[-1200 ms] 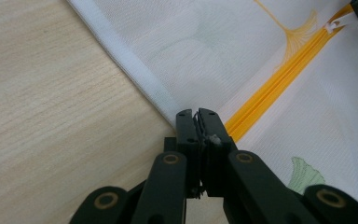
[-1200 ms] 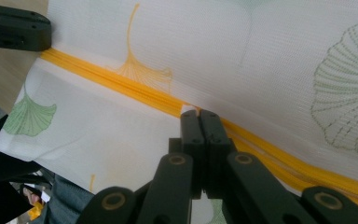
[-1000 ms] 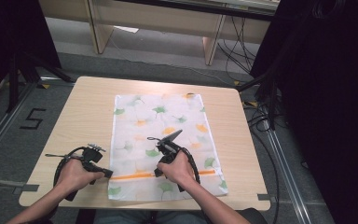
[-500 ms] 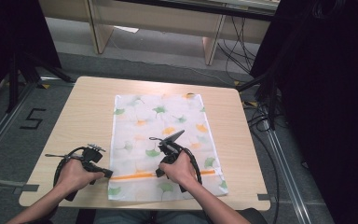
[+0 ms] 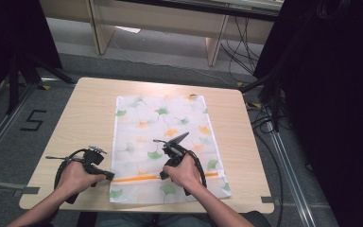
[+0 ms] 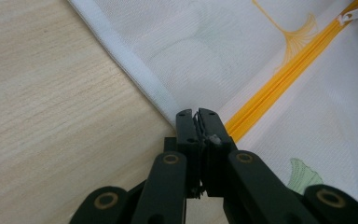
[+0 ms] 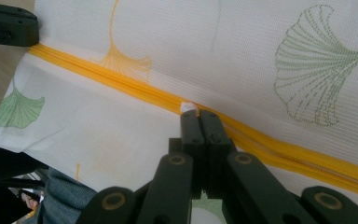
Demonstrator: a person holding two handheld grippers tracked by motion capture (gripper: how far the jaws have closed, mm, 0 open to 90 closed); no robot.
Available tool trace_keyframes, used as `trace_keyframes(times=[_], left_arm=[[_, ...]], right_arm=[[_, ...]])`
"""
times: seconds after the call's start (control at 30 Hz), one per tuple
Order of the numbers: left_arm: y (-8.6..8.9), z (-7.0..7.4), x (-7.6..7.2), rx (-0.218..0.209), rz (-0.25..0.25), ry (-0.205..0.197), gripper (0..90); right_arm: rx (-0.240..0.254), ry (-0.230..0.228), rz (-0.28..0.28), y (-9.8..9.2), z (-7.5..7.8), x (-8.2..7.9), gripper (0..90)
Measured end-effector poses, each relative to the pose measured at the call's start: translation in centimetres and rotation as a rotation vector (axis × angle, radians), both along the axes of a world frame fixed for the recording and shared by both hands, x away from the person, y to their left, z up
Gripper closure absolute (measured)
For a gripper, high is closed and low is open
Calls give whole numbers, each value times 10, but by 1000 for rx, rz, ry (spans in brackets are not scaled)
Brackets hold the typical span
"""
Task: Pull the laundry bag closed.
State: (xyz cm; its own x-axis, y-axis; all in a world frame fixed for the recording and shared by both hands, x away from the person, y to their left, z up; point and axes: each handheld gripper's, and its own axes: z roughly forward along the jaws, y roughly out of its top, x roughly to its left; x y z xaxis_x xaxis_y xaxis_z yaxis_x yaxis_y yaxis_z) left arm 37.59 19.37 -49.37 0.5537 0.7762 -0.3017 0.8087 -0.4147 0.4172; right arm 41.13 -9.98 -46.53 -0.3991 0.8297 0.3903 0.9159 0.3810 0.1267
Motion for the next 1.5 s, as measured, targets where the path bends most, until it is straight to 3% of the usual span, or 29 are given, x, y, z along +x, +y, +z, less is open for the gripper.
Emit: trace_keyframes(times=[0.1,0.17,0.23,0.37,0.43,0.5,0.53,0.57,0.73,0.87,0.9,0.93,1.1,1.17,1.2,1.23,1.27,1.3,1.33,1.4,1.43,1.47,1.5], left_arm=[[0,0,0,-1,0,1,878],[0,0,0,-1,1,0,878],[0,0,0,-2,2,0,878],[0,0,0,-2,1,1,878],[0,0,0,-1,1,0,878],[0,0,0,-1,0,0,878],[0,0,0,-1,1,0,878],[0,0,0,-1,0,0,878],[0,0,0,-1,1,0,878],[0,0,0,-2,1,1,878],[0,0,0,-4,2,1,878],[0,0,0,-4,0,1,878],[0,0,0,-2,1,0,878],[0,-1,1,-3,-2,1,878],[0,0,0,-5,1,2,878],[0,0,0,-5,1,2,878],[0,-1,1,-4,-2,1,878],[0,-1,1,-4,-2,1,878],[0,0,0,-5,4,2,878],[0,0,0,-6,5,3,878],[0,0,0,-2,5,4,878],[0,0,0,-2,5,4,878],[0,0,0,-1,5,5,878]], right_arm=[[-2,-2,-18,-1,0,-1,900],[0,-42,-8,-3,-2,0,900],[-3,0,-1,-5,0,1,900],[-13,2,-27,-7,2,-1,900],[0,-9,-7,-10,1,0,900],[-6,-20,-39,-9,1,-2,900],[-4,-36,10,-12,1,1,900],[-3,3,-31,-11,2,-1,900],[-7,7,-31,-13,4,-1,900],[-1,-24,-19,-17,3,0,900],[-5,5,-37,-17,5,0,900],[-12,-9,-38,-18,4,0,900],[-2,6,-41,-24,4,-1,900],[-10,-24,-57,-25,3,-2,900],[-15,12,-50,-26,5,-1,900],[-8,-4,-61,-26,5,-2,900],[-3,-37,-29,-28,3,-1,900],[-3,-37,-29,-28,3,-1,900],[-5,-3,-54,-27,5,-2,900],[-18,5,-56,-28,6,-2,900],[-16,-30,-31,-30,5,-1,900],[-16,-30,-31,-30,5,-1,900],[-14,1,-53,-30,6,-2,900]])
